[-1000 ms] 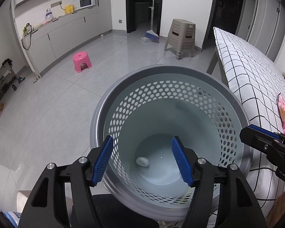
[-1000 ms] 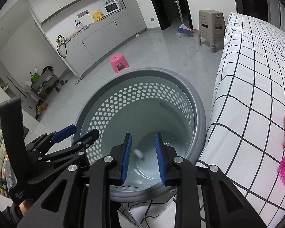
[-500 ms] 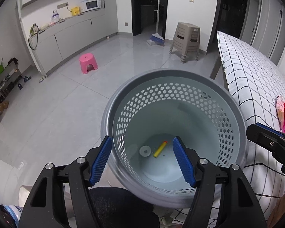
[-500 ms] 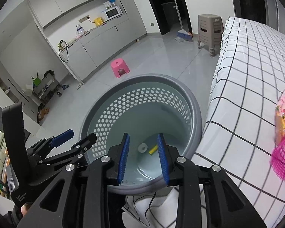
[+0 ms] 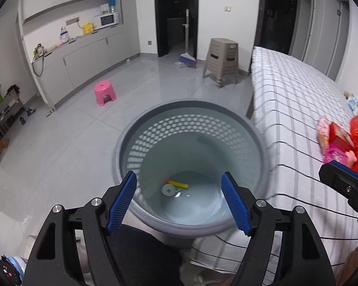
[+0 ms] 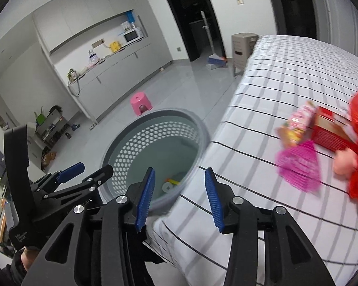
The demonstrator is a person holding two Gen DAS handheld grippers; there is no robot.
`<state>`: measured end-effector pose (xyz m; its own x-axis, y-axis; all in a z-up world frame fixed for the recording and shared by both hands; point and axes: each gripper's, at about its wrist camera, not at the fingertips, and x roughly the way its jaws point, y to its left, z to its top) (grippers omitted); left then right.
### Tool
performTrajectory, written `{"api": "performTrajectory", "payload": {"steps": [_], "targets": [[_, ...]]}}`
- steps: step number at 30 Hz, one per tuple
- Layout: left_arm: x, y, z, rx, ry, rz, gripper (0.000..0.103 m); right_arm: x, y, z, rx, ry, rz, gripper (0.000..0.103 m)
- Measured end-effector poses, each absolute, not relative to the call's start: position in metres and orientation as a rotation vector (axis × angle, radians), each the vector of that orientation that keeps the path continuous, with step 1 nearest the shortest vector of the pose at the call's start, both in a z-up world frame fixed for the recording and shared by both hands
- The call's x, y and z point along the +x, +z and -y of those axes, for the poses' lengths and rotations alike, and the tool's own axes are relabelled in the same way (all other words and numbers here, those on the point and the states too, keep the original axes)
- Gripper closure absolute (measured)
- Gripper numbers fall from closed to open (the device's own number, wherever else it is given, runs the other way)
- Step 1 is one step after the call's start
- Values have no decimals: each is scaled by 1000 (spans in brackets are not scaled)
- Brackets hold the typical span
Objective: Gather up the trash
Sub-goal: 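Return both tools to the bed toward the pink shuttlecock and yellow ring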
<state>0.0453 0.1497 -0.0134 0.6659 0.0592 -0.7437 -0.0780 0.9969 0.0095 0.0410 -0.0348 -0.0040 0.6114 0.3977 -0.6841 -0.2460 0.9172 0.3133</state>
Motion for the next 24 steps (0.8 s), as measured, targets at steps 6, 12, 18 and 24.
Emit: {"api": "performTrajectory", "payload": {"steps": [6,12,18,24], "targets": [[38,-6,-109,0,9,-822,28,8,0,90,218,266,-797,53],[34,-6,-63,17,-72,-823,27,-21,1,149,238,132,-776,49],[37,-10,-16,55,-143,-829,26,-47,-1,213,277,-23,-755,44],[40,-12,15,77,-188,-830,22,-61,-13,263,302,-141,-765,40]]}}
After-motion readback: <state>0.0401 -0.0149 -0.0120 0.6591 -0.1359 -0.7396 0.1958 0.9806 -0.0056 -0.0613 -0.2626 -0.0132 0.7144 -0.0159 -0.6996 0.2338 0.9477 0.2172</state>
